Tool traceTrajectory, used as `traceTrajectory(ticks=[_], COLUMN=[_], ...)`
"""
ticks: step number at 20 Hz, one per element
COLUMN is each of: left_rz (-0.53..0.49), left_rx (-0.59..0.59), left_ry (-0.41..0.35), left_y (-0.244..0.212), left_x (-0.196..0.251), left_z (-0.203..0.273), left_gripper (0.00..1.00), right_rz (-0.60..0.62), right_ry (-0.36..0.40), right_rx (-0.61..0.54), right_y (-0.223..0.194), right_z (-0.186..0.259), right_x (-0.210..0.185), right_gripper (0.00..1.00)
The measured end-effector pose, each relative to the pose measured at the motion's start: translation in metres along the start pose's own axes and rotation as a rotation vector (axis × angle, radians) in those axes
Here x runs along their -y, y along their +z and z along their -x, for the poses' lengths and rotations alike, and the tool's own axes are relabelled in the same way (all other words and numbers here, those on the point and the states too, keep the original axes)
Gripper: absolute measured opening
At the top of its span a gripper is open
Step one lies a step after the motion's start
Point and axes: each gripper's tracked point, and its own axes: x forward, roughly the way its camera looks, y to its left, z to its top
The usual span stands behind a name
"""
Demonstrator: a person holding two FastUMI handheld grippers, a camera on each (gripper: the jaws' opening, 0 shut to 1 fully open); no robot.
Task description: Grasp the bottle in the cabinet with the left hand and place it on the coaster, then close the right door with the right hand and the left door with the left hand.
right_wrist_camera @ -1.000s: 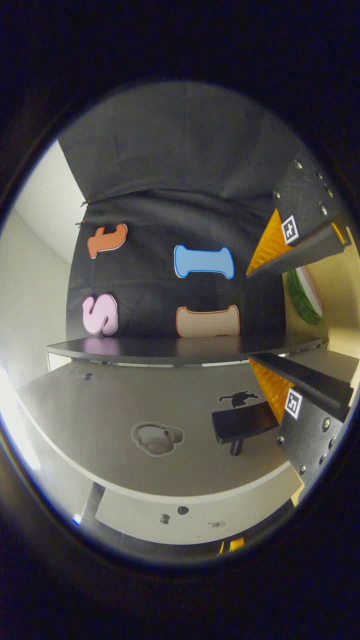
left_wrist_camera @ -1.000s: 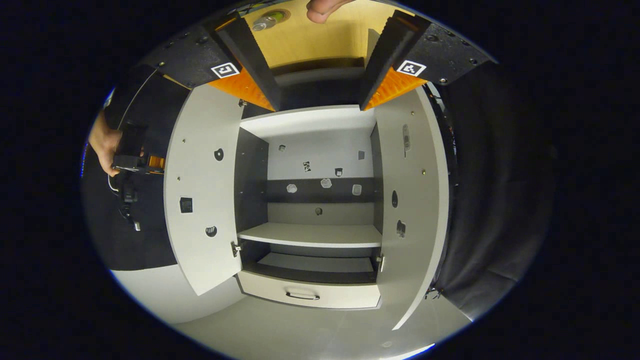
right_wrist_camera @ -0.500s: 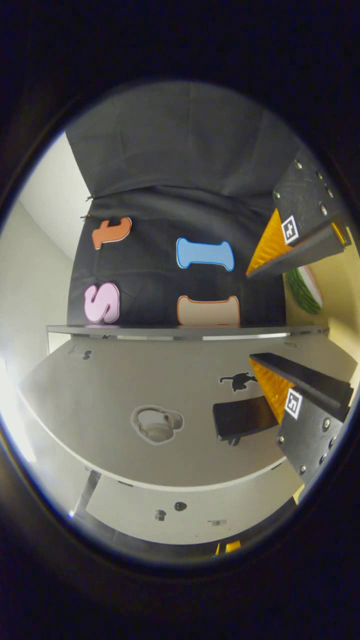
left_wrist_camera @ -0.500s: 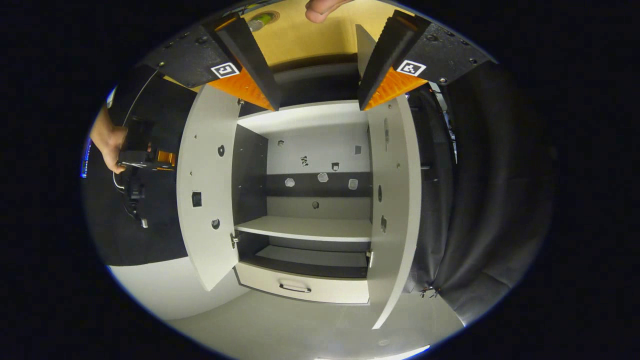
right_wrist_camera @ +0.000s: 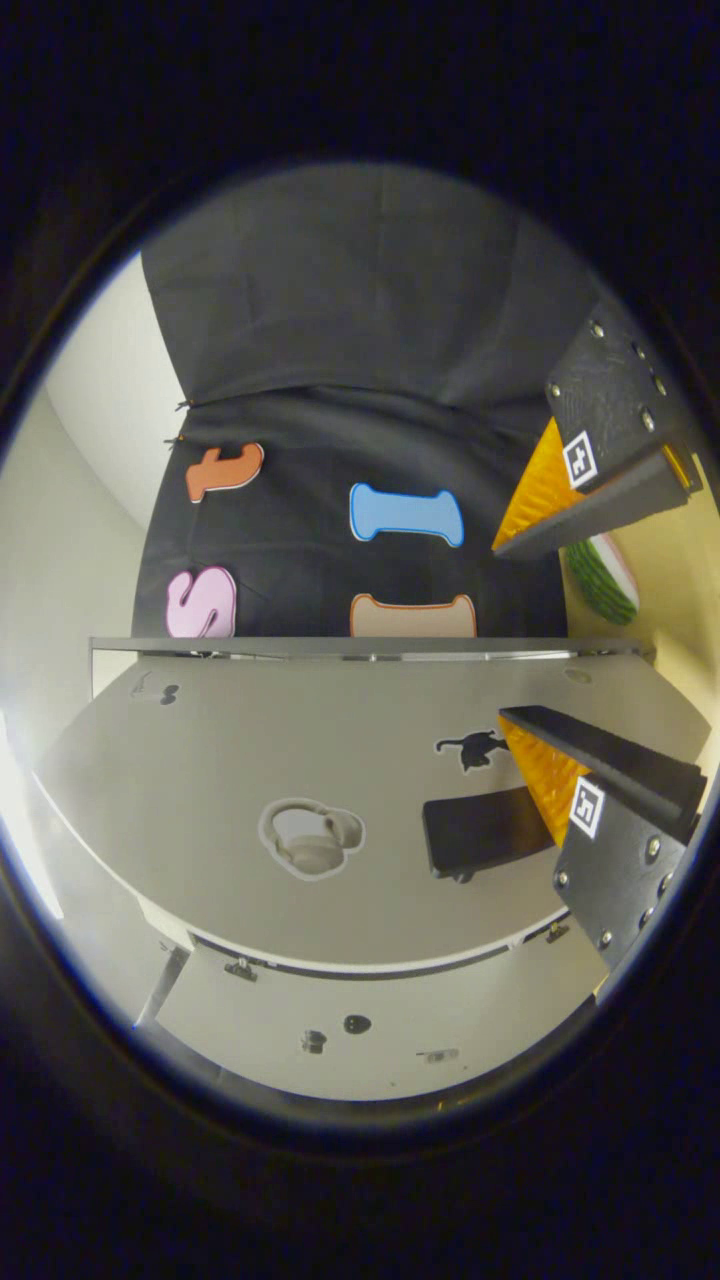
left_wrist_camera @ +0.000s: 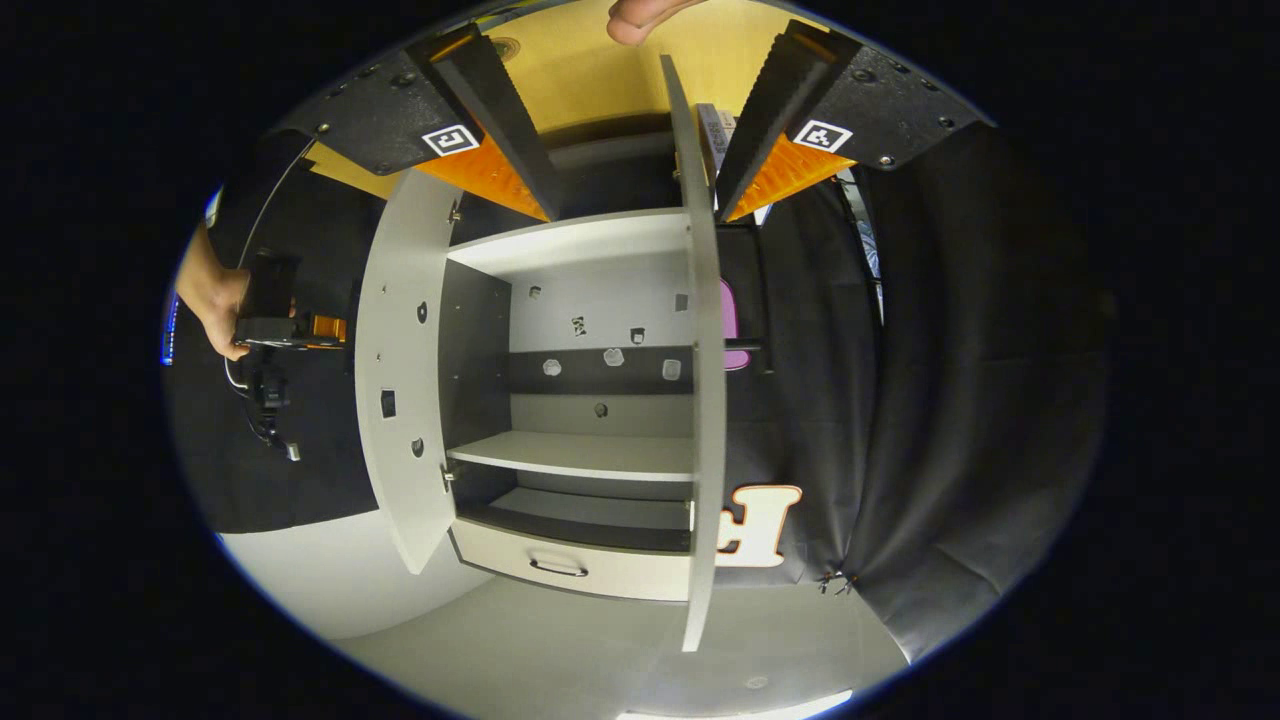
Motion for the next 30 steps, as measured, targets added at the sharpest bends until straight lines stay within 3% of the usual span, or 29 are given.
traceTrajectory(ticks=[1, 4, 10, 11, 19, 24, 30], left_rz=[0.004, 0.008, 0.025, 0.036, 0.042, 0.056, 0.076], left_rx=[-0.002, 0.005, -0.030, -0.037, -0.051, -0.068, -0.041], left_ry=[0.003, 0.004, 0.016, 0.016, 0.105, 0.192, 0.198], left_y=[-0.001, -0.002, -0.017, -0.019, -0.030, -0.039, -0.031], left_x=[-0.005, -0.016, -0.038, -0.045, -0.099, -0.146, -0.181], left_z=[0.002, 0.007, 0.013, 0.017, 0.030, 0.030, 0.001], left_gripper=[1.00, 0.98, 0.98, 0.98, 0.98, 0.98, 0.93], right_rz=[0.002, -0.006, -0.088, -0.102, -0.105, -0.071, -0.005], right_ry=[-0.004, -0.016, 0.074, 0.077, 0.077, 0.285, 0.306], right_rx=[-0.002, -0.010, -0.021, -0.009, -0.044, -0.009, 0.021], right_y=[-0.001, -0.003, 0.003, 0.010, 0.002, 0.005, 0.000], right_z=[0.001, 0.001, -0.005, -0.003, 0.022, 0.058, 0.099], right_x=[-0.002, -0.014, -0.072, -0.075, -0.075, -0.122, -0.130], right_gripper=[0.85, 0.89, 0.90, 0.97, 0.95, 0.96, 0.99])
